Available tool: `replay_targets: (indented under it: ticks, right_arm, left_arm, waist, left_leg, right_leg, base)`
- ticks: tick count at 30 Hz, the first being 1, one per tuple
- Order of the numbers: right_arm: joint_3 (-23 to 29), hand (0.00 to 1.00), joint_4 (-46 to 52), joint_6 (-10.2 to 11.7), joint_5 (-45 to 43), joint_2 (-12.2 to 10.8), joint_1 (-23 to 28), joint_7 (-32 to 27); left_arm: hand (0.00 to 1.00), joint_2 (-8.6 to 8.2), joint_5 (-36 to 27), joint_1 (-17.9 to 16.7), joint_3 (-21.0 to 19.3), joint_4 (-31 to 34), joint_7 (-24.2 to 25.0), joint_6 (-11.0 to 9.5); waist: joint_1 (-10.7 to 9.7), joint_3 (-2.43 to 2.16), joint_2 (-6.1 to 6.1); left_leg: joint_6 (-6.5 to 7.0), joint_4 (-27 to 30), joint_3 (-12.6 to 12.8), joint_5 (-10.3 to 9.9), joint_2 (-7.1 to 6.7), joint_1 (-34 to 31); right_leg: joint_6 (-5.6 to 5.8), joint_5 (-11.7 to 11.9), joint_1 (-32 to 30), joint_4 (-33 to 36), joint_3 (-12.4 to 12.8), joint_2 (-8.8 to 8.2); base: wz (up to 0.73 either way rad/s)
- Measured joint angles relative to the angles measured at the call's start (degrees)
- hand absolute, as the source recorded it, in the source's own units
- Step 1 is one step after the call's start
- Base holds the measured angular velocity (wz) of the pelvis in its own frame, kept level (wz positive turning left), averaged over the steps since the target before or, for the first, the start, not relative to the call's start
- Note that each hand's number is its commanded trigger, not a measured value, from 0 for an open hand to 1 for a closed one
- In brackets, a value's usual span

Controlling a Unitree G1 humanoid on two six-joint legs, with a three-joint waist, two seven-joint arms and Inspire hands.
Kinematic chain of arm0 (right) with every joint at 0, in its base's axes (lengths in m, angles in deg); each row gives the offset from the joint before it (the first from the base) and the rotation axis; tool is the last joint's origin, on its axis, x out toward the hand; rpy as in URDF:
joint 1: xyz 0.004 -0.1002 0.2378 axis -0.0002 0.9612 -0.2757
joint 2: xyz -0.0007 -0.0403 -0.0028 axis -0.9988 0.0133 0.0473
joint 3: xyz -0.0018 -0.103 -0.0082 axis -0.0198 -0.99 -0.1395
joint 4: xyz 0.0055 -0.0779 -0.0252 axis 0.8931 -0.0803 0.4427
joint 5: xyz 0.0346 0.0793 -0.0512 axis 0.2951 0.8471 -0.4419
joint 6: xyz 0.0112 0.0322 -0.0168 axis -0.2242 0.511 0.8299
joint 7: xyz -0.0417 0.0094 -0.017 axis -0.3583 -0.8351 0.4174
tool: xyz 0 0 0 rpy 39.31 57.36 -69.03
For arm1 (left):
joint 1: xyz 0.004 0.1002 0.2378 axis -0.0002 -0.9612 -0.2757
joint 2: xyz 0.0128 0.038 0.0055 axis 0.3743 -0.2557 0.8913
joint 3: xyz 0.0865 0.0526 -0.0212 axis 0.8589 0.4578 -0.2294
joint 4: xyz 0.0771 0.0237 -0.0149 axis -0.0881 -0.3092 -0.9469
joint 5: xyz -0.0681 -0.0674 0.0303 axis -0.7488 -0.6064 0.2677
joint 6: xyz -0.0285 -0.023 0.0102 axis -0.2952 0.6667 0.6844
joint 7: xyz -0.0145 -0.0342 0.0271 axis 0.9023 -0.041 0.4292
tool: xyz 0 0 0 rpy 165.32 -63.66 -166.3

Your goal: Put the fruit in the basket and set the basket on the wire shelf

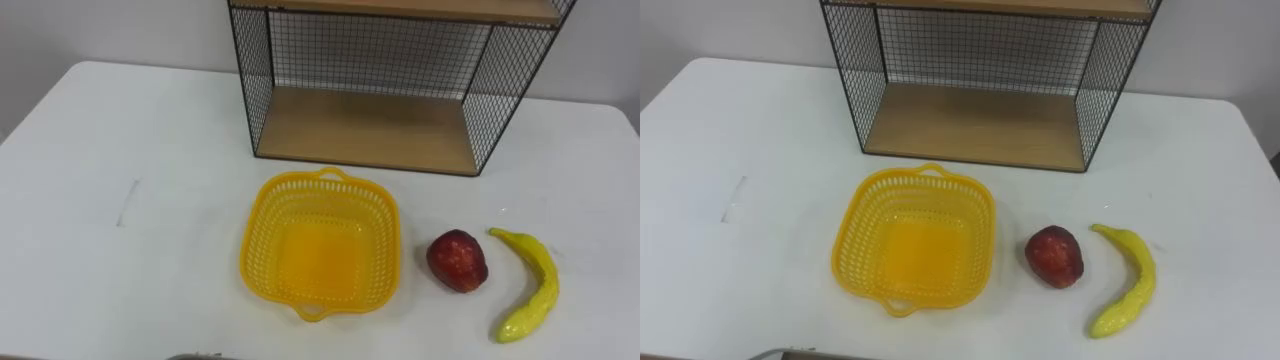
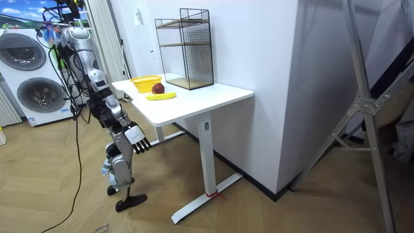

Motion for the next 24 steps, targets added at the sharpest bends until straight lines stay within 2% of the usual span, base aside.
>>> replay_targets:
  ticks: [16, 19, 24]
  right_arm:
    - [0.07, 0.0, 0.15, 0.0, 0.51, -0.36, 0.1, -1.93]
    - [0.72, 0.0, 0.31, 0.0, 3.19, -0.55, 0.83, -2.54]
    - [5.26, 0.0, -1.69, -0.69, 12.72, -1.37, 2.02, -4.58]
  left_arm:
    - [0.0, -0.02, 0.0, 0.02, -0.4, 0.08, -0.09, -0.06]
    - [0.0, -0.01, 0.02, -0.19, -1.2, 0.3, -1.07, -0.2]
    - [0.0, -0.39, -0.06, -0.52, -2.85, -0.04, -2.58, -0.57]
  waist:
    - [0.12, -0.05, -0.41]
    - [-0.03, -0.06, -0.53]
    - [-0.45, -0.09, -0.61]
  left_leg:
    - [0.0, 0.18, 0.11, 0.0, -0.05, 0.47]
    - [0.0, 0.17, 0.03, 0.0, -0.05, 0.52]
    - [0.0, 0.02, 0.78, 0.0, 0.05, 0.8]
  right_leg:
    - [0.07, -0.06, 0.18, -0.11, 0.19, -0.04]
    - [0.07, -0.06, 0.34, -0.1, 0.21, -0.02]
    - [0.07, -0.06, 0.36, 0.15, 0.76, 0.07]
  base:
    - [0.0]
    - [0.0]
    - [-0.03]
